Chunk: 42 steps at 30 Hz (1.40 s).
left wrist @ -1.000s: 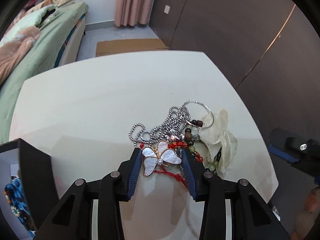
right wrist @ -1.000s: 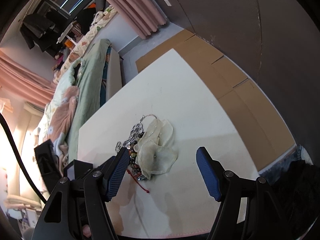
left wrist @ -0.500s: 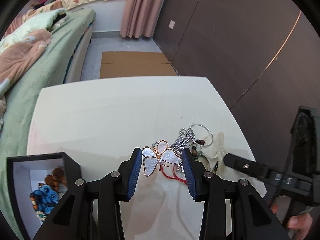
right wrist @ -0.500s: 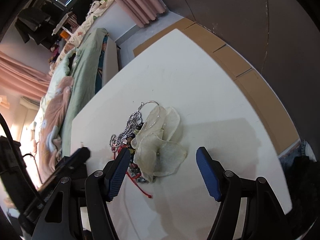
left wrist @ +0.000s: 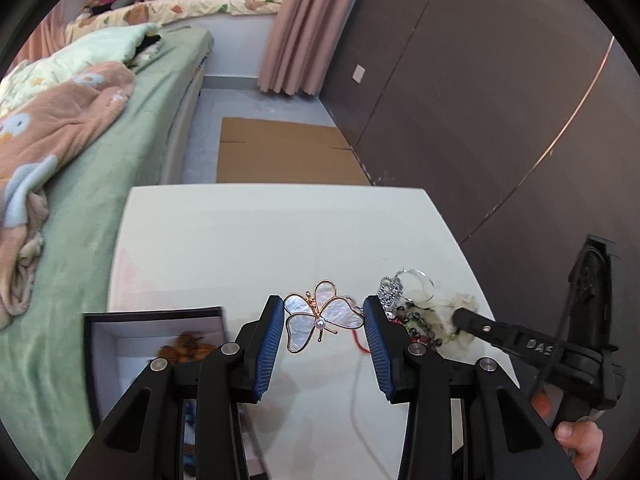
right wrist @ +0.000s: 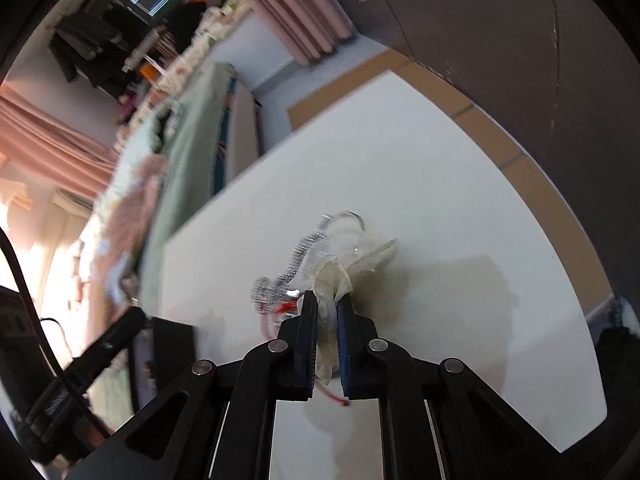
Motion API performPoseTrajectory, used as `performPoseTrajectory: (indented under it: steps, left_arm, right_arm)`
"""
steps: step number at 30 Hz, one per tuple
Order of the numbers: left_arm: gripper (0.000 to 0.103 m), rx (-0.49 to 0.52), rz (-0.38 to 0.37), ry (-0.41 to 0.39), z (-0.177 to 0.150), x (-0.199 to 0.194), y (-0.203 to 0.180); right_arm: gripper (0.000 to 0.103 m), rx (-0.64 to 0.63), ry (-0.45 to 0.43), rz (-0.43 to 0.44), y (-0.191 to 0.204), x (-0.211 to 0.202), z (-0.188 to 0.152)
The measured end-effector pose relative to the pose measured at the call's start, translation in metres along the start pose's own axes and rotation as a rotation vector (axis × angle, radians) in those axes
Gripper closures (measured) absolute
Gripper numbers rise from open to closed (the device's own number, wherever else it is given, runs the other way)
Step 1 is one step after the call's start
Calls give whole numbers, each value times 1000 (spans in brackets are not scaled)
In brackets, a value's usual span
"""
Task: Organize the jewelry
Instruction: 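Lower the butterfly pendant into the box and open the left tool while the right tool lifts the cloth flower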
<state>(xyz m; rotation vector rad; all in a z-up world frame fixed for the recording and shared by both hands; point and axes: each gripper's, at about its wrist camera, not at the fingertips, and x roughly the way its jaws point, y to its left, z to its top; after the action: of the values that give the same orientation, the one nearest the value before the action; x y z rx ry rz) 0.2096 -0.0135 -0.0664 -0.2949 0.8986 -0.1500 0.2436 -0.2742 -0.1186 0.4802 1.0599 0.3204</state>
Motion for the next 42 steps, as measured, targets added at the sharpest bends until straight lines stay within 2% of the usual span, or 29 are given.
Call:
performPoseTrajectory:
  steps: [11,16,19,21,22,23,24,26,30,33,34,35,36,42]
  left_arm:
    - [61,-58,15,-66,6,-43,40]
    - [61,-83,18,-91,7,-59,55]
    - [61,-90,16,-103,6,-66,61]
    - [61,-96,15,-103,5,-68,64]
    - [61,-99,13,-102,5,-69,66]
    - [61,-102,13,-102,5,-70,67]
    - [61,-103,14,-102,5,-71,69]
    - [61,-106,13,-103,5,-73,72]
    - [61,-110,14,-104,6,-77,77]
    - [61,-111,19,-97,5,-79,80]
    - [61,-108,21,-88,5,-79,81]
    - [61,-107,23,-82,4,-78,82]
    - [61,-107,27,-74,4,-77,84]
    - [60,-109,40,-19,1,-69,91]
  right_arm:
    - [93,-49,-71,116,37,-29,-11]
    - [93,-65,-81,135,49,-30,-17]
    - [93,-88,-76,95,56,-26,-21]
    - [91,-108,-63,8,60,-20,-22]
    - [89,-116,-48,-46,60,-14,-22]
    - [74,-124,-36,-83,60,-8,-22]
    - [53,-131,-28,-123,59,-3,-22]
    - [41,-138,-38,-179,56,3,-21]
    - [41,-142,-1,-224,51,20,-15]
    - [42,-178,21,-328,53,41,-13]
    - [46,-184,31,-346,53,46,-14]
    - [70,-180,35,-349,51,48,-13]
    - [81,-164,37,-335,48,48,-13]
    - [81,-96,-40,-223,40,18,-7]
